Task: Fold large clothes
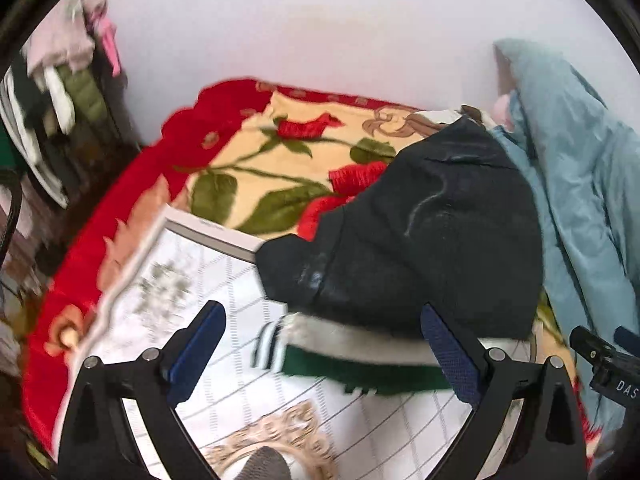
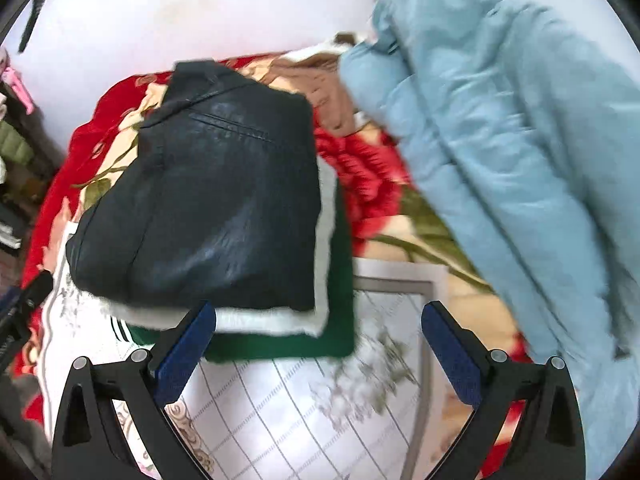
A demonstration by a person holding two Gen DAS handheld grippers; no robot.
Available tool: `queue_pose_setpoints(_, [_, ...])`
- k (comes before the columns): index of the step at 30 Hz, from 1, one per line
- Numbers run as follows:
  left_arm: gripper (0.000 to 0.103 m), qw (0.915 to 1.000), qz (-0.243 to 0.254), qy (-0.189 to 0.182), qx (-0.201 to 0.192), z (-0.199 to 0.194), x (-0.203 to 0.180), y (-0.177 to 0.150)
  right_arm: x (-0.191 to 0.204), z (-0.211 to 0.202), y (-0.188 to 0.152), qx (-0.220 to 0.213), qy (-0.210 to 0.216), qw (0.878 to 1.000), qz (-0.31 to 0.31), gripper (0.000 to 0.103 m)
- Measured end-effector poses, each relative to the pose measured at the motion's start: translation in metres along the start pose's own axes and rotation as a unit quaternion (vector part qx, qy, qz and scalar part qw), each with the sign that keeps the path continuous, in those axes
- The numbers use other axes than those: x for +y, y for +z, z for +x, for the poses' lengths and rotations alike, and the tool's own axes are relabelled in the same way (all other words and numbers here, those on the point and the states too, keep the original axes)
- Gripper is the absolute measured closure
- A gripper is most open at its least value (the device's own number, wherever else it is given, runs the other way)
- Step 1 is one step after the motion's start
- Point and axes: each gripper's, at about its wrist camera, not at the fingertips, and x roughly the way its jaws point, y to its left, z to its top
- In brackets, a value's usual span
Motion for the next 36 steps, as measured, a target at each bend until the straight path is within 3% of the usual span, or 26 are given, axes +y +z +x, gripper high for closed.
queue_pose_setpoints(11, [0.003, 0.9967, 0.059, -0.033, -0.044, -0.195, 0.024, -0.027, 0.037, -0.232, -0.093, -0.066, -0.037, 0.996, 0.040, 0.000])
queue_pose_setpoints(18, [0.003, 0.9942, 0.060, -0.046, -0.077, -0.320, 0.040, -0.050, 0.037, -0.387, -0.150, -0.122, -0.055, 0.990, 0.037, 0.000])
queue_pose_setpoints(23, [0.003, 0.9928, 0.052, -0.055, -0.093, -0.389, 0.047, -0.067, 0.032, -0.483, -0.193, -0.167, -0.061, 0.984, 0.022, 0.000])
queue_pose_setpoints(29, [0.003, 0.9900, 0.054, -0.059, -0.116, -0.442, 0.048, -0.089, 0.013, -0.559, -0.234, -0.191, -0.044, 0.980, 0.028, 0.000])
queue_pose_setpoints(36, [0.003, 0.9899, 0.051, -0.054, -0.121, -0.472, 0.048, -0.102, 0.000, -0.610, -0.268, -0.211, -0.039, 0.976, 0.029, 0.000])
